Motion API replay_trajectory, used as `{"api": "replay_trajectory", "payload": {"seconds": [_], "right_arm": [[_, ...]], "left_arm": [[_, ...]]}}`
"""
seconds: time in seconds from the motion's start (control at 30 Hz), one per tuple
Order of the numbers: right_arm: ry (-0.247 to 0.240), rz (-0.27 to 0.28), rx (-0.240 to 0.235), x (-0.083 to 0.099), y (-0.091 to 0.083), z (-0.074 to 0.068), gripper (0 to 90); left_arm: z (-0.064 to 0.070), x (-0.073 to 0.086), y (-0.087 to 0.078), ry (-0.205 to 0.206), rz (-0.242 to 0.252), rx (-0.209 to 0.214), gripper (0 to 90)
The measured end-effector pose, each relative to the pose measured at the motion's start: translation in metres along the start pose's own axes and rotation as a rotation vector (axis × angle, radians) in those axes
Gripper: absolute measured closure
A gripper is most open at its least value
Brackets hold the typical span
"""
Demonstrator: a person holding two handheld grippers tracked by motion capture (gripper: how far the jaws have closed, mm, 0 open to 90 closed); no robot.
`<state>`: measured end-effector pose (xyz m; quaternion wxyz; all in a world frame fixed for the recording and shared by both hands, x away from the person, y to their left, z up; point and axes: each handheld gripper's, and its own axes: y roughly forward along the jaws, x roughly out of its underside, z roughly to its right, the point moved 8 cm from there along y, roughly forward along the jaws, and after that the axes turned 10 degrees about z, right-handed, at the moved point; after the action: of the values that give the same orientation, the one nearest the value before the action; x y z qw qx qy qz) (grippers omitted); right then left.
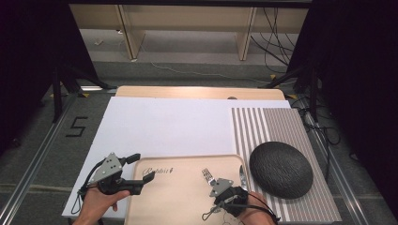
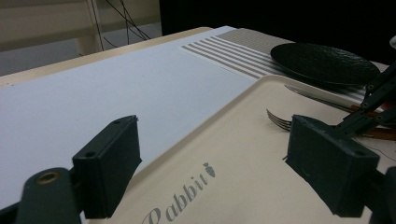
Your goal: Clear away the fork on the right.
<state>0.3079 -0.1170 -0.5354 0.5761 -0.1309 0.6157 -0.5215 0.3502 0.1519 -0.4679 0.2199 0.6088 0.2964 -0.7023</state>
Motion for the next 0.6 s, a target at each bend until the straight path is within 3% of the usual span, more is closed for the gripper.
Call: {"api": "replay_trajectory", "payload": {"seconds": [0.1, 0.2, 0.27, 0.43, 0.6], "right_arm": [[-0.018, 0.006, 0.011, 0.002, 0.002, 0.004, 90.0], [0.007, -0.030, 0.030, 0.005, -0.001, 0.007, 90.0], [-0.001, -0.016, 0.035, 0.007, 0.000, 0.012, 90.0], [0.047, -0.026, 0.068, 0.013, -0.006, 0.019, 90.0], [0.063, -0.033, 0.078, 0.018, -0.010, 0.025, 90.0]], "left_arm": [[0.000, 0.000, 0.000, 0.001, 0.001, 0.001, 16.9], [0.000, -0.001, -0.001, 0.004, 0.003, 0.003, 16.9], [0.000, -0.001, -0.001, 0.005, 0.002, 0.002, 16.9], [0.000, -0.001, -0.001, 0.003, 0.004, 0.003, 16.9], [0.000, -0.001, -0.001, 0.003, 0.005, 0.004, 16.9]]}}
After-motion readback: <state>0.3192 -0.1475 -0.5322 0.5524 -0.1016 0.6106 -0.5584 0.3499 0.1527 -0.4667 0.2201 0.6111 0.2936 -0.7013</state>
